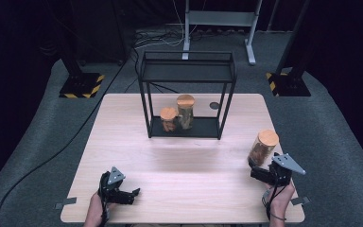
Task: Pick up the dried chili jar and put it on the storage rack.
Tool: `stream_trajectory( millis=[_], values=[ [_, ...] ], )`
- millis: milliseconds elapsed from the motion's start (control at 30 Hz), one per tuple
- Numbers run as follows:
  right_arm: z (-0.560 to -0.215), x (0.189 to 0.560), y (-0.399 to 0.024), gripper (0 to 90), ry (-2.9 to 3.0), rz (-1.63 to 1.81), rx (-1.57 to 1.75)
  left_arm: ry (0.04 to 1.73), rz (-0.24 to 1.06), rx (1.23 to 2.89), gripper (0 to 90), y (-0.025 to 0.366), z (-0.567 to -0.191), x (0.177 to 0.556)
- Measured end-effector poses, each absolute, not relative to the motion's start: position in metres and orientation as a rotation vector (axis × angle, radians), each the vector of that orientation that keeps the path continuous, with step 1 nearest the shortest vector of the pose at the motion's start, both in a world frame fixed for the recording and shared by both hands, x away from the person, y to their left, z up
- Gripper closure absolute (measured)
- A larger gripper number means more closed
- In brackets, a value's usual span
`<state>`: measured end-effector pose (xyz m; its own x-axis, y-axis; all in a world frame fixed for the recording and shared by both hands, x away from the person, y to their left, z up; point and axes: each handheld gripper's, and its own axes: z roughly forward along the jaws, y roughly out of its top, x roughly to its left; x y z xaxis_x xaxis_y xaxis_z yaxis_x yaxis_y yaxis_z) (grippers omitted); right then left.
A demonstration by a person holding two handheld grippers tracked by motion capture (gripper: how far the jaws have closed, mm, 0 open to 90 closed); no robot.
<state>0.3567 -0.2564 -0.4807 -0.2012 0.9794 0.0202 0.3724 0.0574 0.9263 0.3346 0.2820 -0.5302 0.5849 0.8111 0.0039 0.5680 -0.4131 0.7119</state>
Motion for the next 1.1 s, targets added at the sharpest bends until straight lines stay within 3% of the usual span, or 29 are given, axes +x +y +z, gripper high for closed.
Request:
stream_trajectory(
  millis=[1000,1100],
  values=[
    [-0.459,0.404,-0.263,0.0,1.575,1.162,1.303,1.089,0.461,2.139,0.5,0.282,-0.53,0.335],
    [-0.459,0.404,-0.262,5.4,1.56,1.165,1.29,1.089,0.463,2.138,0.5,0.282,-0.53,0.334]
  ],
)
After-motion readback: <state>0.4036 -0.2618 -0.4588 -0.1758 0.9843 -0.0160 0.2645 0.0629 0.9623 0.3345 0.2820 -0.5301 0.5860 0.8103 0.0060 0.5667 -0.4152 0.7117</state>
